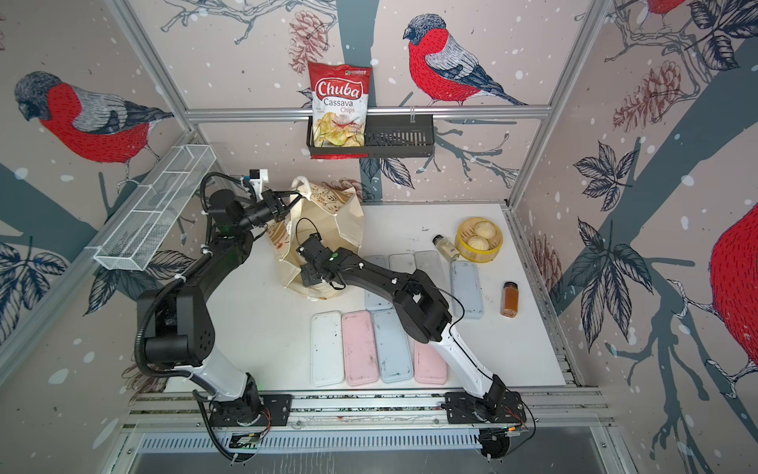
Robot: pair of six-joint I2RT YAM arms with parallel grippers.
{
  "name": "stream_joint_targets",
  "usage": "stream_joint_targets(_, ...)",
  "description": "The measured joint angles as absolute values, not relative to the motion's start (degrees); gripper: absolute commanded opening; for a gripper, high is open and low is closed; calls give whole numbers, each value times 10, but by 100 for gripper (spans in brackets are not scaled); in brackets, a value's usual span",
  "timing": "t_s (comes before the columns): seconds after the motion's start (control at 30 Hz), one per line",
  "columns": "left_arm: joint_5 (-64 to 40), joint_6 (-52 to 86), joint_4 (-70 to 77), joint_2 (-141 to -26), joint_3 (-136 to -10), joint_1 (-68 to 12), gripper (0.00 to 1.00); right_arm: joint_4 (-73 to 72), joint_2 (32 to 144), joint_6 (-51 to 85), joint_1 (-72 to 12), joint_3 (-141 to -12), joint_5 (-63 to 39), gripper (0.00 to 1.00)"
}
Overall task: Take out the pencil case from the canvas bag
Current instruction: Pick up the pencil case from the canvas bag.
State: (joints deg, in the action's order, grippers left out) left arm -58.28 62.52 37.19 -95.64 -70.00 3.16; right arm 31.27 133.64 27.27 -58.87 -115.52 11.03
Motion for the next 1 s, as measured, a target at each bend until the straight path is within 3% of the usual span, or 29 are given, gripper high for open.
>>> stream_joint_targets(0.73,-572,614,363,-964,-700,36,0,286,1234,305,-597,-1065,129,63)
stream_joint_targets(1.0,-570,614,364,-966,-700,43,0,271,1162,319,-615,-977,131,62)
